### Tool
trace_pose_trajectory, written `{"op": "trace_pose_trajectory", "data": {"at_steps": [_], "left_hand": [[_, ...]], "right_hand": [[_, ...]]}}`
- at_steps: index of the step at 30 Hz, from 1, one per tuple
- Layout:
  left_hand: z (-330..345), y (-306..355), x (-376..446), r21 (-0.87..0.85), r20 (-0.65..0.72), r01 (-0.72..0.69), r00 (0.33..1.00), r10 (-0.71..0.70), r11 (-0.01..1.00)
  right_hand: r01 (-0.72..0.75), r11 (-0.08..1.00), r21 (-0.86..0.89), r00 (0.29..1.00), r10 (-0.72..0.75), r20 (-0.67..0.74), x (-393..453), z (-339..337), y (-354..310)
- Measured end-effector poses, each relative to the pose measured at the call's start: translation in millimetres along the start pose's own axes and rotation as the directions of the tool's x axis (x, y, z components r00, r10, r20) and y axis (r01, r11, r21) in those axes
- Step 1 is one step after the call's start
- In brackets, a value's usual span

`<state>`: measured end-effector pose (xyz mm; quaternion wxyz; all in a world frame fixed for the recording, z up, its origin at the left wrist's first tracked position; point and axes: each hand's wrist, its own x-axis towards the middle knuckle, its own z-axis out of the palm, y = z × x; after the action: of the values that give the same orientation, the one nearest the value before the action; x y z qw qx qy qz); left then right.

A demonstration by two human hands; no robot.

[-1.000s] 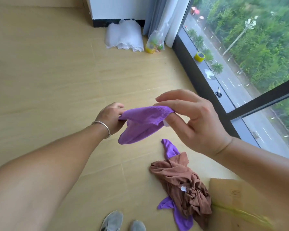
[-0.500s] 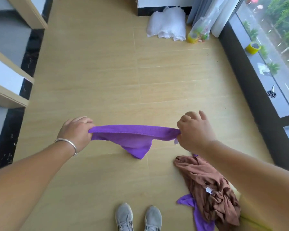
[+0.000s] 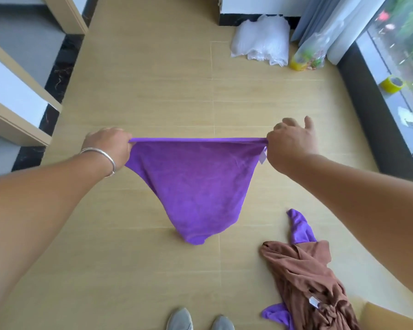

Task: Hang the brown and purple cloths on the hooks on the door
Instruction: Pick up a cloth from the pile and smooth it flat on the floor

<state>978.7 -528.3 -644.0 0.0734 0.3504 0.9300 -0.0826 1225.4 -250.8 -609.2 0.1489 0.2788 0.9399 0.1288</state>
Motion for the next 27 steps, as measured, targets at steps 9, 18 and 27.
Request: {"op": "trace_pose_trajectory", "data": {"at_steps": [9, 18, 27], "left_hand": [[-116, -14, 15, -0.181, -0.330, 0.004, 0.942, -0.064, 0.983], [-64, -29, -96, -0.111, -0.336, -0.296, 0.910, 0.244, 0.949], [110, -6, -209, -0.167, -0.216, -0.393, 0.909, 0.356, 0.904]], "right_hand": [[-0.048, 0.981, 0.189, 0.967, 0.093, -0.239, 11, -89, 43], [-0.023, 0.946, 0.323, 0.989, 0.068, -0.128, -62, -27, 24], [0.003, 0.966, 0.260, 0.974, -0.062, 0.216, -186, 142, -37]]}}
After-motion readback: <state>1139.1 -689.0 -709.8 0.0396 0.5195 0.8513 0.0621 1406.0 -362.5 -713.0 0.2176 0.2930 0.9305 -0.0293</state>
